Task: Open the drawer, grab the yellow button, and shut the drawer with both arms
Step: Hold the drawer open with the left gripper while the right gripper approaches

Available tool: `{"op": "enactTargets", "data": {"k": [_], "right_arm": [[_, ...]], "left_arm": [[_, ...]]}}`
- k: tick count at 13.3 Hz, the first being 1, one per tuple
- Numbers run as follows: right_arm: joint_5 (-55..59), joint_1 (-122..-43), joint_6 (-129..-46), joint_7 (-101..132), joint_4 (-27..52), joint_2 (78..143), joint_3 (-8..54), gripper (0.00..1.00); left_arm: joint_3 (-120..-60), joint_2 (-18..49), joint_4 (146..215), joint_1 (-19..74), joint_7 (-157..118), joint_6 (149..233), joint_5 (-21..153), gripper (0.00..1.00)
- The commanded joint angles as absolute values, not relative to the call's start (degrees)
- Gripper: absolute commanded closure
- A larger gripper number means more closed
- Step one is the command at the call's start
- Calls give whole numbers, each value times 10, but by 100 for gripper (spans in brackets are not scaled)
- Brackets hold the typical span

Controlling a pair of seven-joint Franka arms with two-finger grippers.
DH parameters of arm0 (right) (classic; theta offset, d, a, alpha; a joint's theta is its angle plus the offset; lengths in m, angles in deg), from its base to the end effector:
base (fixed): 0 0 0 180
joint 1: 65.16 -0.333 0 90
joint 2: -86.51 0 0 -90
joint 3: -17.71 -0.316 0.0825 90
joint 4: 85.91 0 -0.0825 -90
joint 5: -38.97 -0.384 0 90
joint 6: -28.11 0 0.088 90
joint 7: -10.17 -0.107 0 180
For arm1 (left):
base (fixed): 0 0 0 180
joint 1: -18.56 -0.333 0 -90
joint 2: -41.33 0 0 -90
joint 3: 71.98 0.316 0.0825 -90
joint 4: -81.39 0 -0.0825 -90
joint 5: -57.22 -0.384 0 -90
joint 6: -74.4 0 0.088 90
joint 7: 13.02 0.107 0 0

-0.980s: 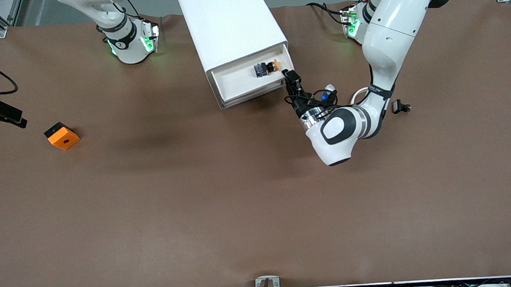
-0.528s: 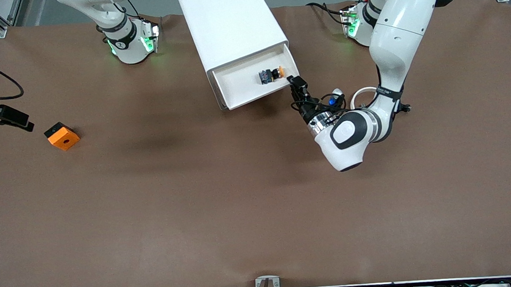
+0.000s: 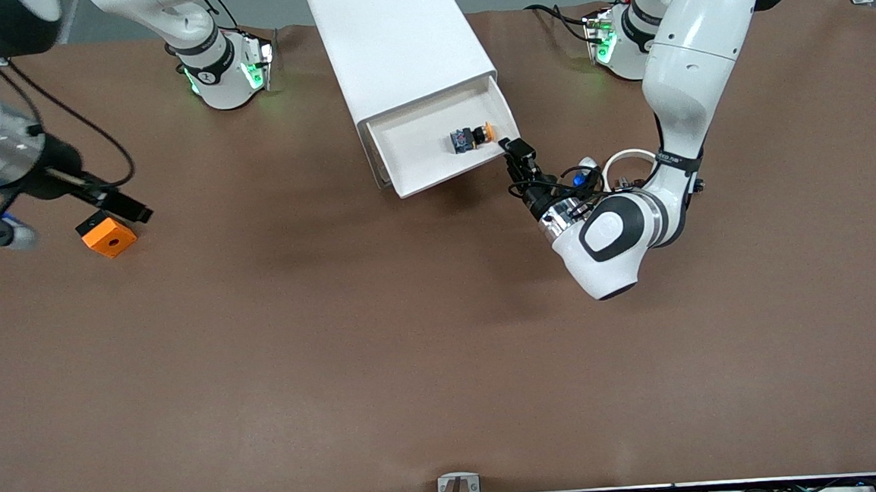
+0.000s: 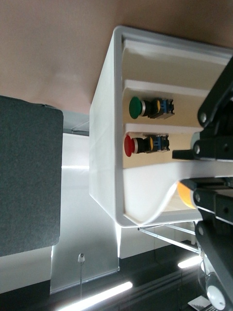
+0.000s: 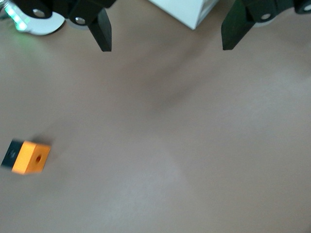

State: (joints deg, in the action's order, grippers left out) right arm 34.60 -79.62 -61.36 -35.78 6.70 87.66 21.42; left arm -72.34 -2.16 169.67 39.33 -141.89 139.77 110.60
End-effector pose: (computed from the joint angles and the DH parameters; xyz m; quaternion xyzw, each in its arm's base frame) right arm 0.5458 0.1123 0.5915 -0.9515 0.3030 0.0507 0.0152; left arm 0.5137 -0.3132 0.2285 -0.3865 -0.6422 0.5575 0.3568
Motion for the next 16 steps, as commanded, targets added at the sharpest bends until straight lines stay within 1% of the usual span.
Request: {"op": "enactTargets", "data": {"k": [1, 2, 3, 4, 7, 10, 12, 16], "right_arm": [[343, -853, -607, -477, 54, 877, 220, 0], [342, -873, -607, -521, 49, 876, 219, 0], [341, -896, -606, -564, 45, 875, 219, 0], [341, -919, -606, -607, 42, 874, 219, 0], [332, -1003, -614, -771, 38, 876, 219, 0], [332, -1064, -626, -886, 21, 878, 219, 0], [332, -1107, -644, -965, 17, 891, 219, 0], [333, -1174, -665, -1086, 15, 931, 219, 0]], "left_arm": [[-712, -18, 1695, 393, -1416, 1409, 1086, 51], [-712, -19, 1695, 393, -1415, 1409, 1088, 27], [-712, -19, 1695, 393, -1415, 1409, 1091, 11], [-714, -18, 1695, 393, -1415, 1409, 1093, 0], [-715, -15, 1694, 392, -1417, 1408, 1108, 0], [-718, -13, 1691, 389, -1415, 1401, 1107, 0], [-720, -13, 1677, 390, -1413, 1387, 1102, 0], [-726, 2, 1676, 387, -1385, 1375, 1100, 0]]}}
